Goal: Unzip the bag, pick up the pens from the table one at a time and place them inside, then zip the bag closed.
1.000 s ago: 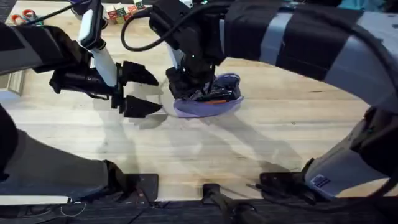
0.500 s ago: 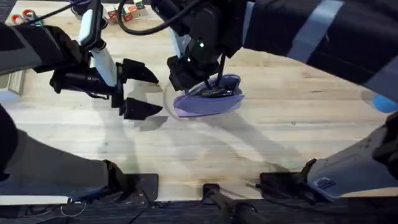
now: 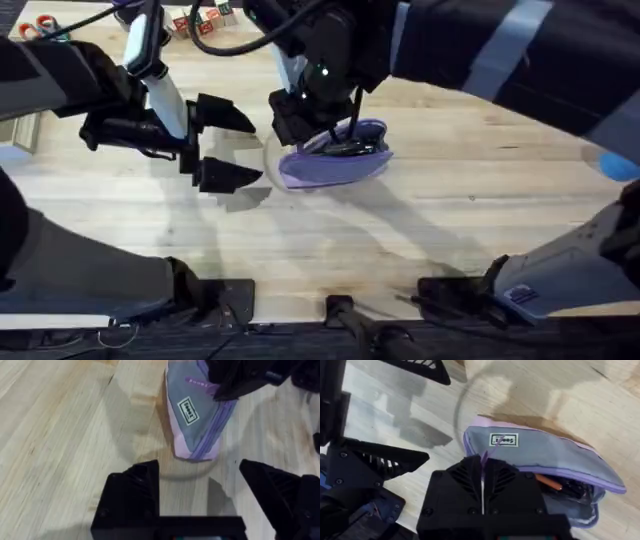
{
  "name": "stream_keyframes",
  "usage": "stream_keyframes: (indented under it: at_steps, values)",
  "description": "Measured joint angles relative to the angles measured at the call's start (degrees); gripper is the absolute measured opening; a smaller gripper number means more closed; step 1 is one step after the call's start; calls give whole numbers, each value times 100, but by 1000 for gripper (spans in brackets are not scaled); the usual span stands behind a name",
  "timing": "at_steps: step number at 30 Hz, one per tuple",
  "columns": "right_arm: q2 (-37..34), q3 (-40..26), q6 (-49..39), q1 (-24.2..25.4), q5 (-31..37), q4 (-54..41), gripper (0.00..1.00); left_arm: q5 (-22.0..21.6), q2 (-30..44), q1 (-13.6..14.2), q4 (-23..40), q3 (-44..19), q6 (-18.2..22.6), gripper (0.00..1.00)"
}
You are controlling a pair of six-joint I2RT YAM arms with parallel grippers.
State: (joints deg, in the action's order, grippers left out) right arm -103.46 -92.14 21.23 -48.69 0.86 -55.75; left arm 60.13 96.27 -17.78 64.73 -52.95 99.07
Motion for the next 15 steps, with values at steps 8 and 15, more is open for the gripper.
stream_keyframes:
  at_steps: [8, 15]
  values:
    - [0, 0, 0, 0, 0, 0, 30, 175, 0, 1, -114, 0, 2, 995]
    - [0, 0, 0, 0, 0, 0, 31, 353, 0, 319, -306, 0, 0, 994]
